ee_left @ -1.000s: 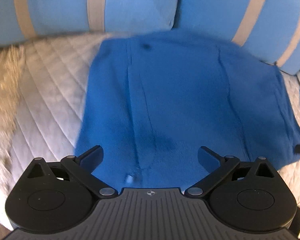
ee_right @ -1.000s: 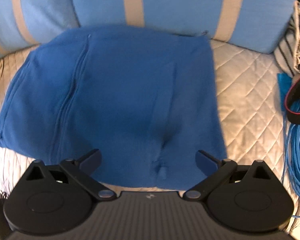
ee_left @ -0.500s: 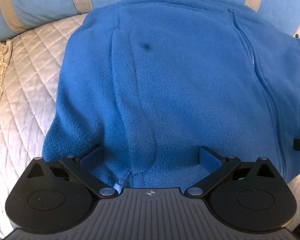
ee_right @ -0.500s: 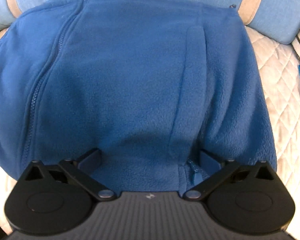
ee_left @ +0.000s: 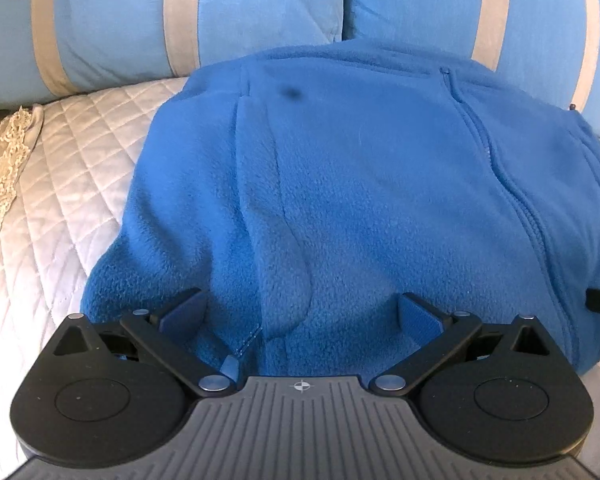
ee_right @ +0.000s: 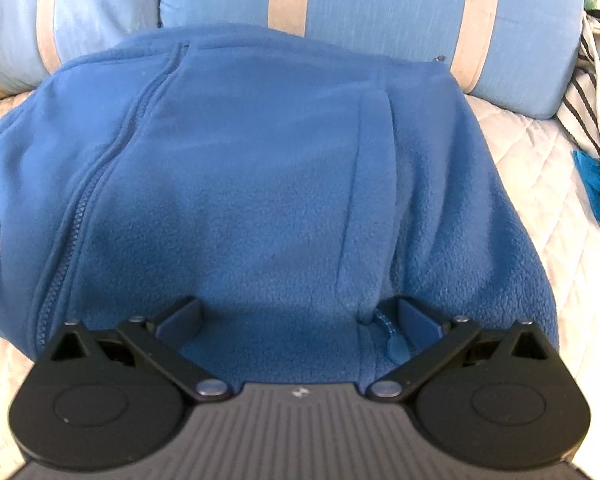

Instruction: Fold clothes

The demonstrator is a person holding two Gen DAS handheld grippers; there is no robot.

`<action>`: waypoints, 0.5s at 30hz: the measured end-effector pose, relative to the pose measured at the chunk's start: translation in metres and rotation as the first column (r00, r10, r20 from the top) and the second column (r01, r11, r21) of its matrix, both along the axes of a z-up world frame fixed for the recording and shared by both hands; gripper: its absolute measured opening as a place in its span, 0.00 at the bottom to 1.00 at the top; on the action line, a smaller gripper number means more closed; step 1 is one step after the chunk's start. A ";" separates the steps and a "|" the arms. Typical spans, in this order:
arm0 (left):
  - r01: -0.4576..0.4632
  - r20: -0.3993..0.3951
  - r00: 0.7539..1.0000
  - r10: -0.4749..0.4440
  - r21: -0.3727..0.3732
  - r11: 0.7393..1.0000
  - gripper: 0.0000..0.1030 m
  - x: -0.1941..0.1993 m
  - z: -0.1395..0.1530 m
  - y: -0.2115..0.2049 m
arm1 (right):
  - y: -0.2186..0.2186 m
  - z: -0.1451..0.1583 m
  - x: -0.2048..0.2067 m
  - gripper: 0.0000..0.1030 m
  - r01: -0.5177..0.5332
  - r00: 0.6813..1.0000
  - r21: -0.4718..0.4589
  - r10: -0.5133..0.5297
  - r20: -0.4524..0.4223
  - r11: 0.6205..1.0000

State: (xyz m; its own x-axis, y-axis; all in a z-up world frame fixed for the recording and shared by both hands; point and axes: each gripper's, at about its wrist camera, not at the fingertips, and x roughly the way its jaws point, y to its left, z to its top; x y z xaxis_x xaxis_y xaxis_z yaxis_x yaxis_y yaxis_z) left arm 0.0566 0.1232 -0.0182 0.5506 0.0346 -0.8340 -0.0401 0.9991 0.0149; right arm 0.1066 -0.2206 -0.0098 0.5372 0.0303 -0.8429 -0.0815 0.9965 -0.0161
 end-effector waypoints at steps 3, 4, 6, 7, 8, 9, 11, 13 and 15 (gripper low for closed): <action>-0.012 0.020 1.000 0.013 -0.004 1.000 1.00 0.000 0.003 0.000 | 0.001 0.001 0.001 0.99 0.000 1.000 -0.001 0.000 0.008 1.000; -0.013 0.025 1.000 0.013 0.000 1.000 1.00 0.002 0.003 -0.002 | 0.001 0.000 0.001 0.99 0.000 1.000 -0.001 0.000 0.010 1.000; -0.013 0.034 0.999 0.012 0.010 1.000 1.00 0.006 0.001 -0.009 | 0.002 -0.002 0.000 0.99 0.001 1.000 0.000 -0.001 0.014 1.000; -0.014 0.039 0.999 0.013 0.011 1.000 1.00 0.007 0.001 -0.009 | 0.002 -0.003 -0.002 0.99 0.000 1.000 -0.001 0.000 0.017 1.000; -0.016 0.044 0.999 0.015 0.012 1.000 1.00 0.007 0.001 -0.009 | 0.002 -0.005 -0.005 0.99 0.000 1.000 -0.001 0.000 0.020 1.000; -0.018 0.050 0.999 0.017 0.012 1.000 1.00 0.006 0.001 -0.010 | 0.003 -0.006 -0.005 0.99 0.000 1.000 -0.003 0.000 0.023 1.000; -0.025 0.068 0.997 0.024 0.009 1.000 1.00 0.003 0.004 -0.011 | 0.004 -0.003 -0.007 0.99 0.002 0.999 -0.005 -0.002 0.033 1.000; -0.040 0.106 0.994 0.041 -0.013 0.999 1.00 -0.001 0.010 -0.009 | 0.000 0.007 -0.013 0.99 0.015 0.995 0.011 -0.016 0.095 1.000; -0.062 0.157 0.985 0.069 -0.048 0.997 0.99 -0.005 0.017 -0.004 | -0.004 0.019 -0.020 1.00 0.028 0.986 0.032 -0.033 0.163 0.999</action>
